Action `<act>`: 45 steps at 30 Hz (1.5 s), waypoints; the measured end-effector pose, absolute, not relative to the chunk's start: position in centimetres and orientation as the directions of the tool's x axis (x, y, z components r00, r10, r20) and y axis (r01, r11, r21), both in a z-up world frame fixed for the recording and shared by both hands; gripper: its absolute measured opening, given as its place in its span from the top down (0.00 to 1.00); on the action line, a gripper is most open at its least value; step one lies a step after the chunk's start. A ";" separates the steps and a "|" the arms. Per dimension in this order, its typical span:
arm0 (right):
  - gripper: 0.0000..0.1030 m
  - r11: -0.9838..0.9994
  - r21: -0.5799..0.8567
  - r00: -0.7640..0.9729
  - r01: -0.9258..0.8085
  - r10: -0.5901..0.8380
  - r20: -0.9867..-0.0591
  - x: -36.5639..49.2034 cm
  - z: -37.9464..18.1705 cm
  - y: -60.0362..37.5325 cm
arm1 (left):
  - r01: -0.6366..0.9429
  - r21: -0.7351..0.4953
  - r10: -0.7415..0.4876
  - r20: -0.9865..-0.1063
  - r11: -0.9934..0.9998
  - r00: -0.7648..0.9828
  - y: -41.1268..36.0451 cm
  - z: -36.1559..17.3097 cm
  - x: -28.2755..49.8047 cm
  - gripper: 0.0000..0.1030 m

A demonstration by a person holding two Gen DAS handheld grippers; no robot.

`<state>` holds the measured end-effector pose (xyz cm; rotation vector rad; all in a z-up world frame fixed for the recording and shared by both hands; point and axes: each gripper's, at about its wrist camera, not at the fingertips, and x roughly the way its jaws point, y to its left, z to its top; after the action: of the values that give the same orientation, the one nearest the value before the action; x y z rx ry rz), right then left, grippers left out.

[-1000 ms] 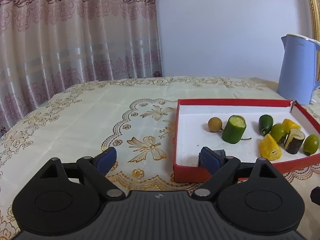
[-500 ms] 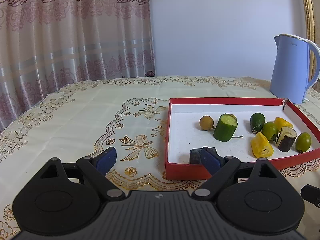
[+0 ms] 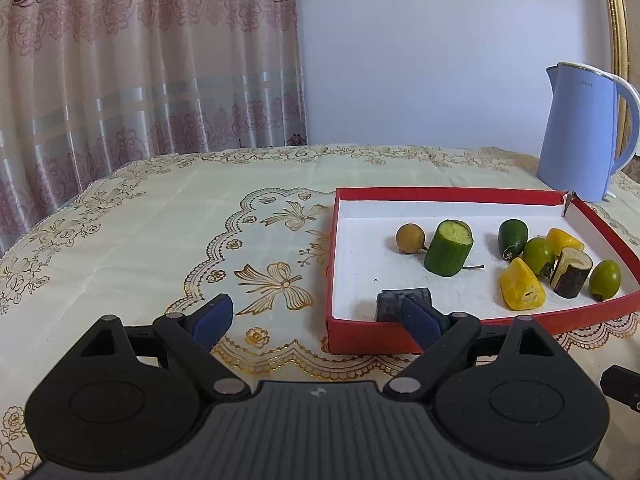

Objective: Organize fruits

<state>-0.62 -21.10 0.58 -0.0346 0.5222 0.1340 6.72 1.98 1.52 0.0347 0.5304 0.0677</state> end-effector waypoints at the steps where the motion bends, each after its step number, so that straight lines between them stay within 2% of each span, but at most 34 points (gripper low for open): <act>1: 0.00 0.991 0.002 0.858 -0.137 0.120 -0.499 -0.6 0.6 -21.1 | -0.056 0.050 0.074 -0.505 0.997 0.860 2.0 1.5 6.7 0.11; 14: 0.00 0.990 0.010 0.857 -0.139 0.125 -0.500 -0.6 0.6 -21.1 | -0.062 0.054 0.081 -0.507 0.997 0.858 2.0 1.4 6.7 0.08; 45: 0.00 0.991 0.012 0.857 -0.137 0.125 -0.499 -0.6 0.6 -21.2 | -0.062 0.060 0.084 -0.504 0.996 0.859 2.0 1.4 6.7 0.08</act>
<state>-0.64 -21.19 0.61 -0.0244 0.5229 0.1373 6.72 2.01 1.41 0.0424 0.5312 0.0768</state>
